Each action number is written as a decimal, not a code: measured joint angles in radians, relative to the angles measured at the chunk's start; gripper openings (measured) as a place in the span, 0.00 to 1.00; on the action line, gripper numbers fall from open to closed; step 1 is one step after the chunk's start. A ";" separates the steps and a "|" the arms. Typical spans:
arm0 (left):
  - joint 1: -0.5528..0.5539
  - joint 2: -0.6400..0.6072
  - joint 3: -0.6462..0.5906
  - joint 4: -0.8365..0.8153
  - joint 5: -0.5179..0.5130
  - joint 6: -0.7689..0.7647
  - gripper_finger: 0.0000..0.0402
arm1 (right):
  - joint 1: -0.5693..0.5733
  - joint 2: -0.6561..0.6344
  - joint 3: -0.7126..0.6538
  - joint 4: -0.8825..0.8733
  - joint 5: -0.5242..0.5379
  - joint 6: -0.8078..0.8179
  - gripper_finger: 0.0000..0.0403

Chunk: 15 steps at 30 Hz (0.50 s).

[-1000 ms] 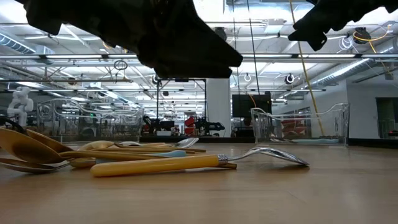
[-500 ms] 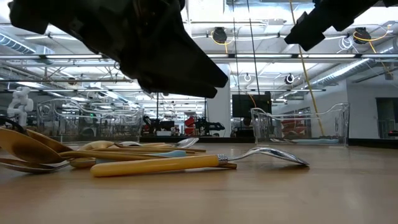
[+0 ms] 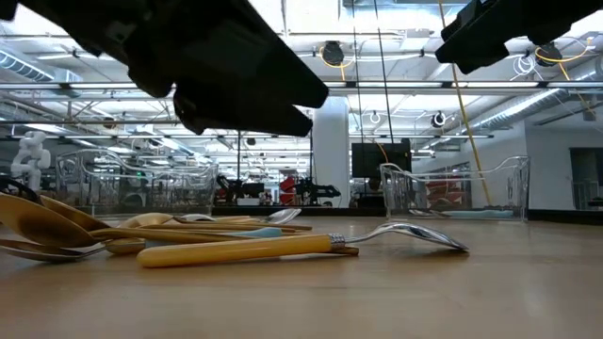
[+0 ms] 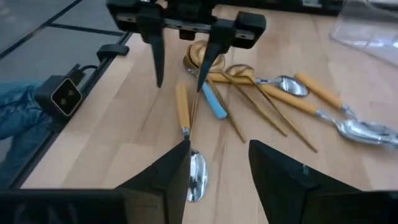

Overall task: Sort silverware by color (type)
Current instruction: Put the yellow spoon into the top left transparent bin

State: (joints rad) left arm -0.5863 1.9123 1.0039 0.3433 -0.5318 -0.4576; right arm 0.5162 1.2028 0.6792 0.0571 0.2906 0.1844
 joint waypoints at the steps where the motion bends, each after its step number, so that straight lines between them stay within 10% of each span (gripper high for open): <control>1: -0.006 0.008 0.025 -0.041 -0.001 -0.002 0.52 | 0.003 0.007 0.000 0.013 0.005 -0.016 0.40; 15: -0.030 0.263 0.475 -0.720 -0.106 -0.132 0.32 | 0.003 0.018 0.000 0.066 0.022 -0.075 0.40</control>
State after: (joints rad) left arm -0.6167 2.1748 1.4794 -0.3772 -0.6379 -0.5896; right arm 0.5194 1.2205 0.6796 0.1235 0.3130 0.1089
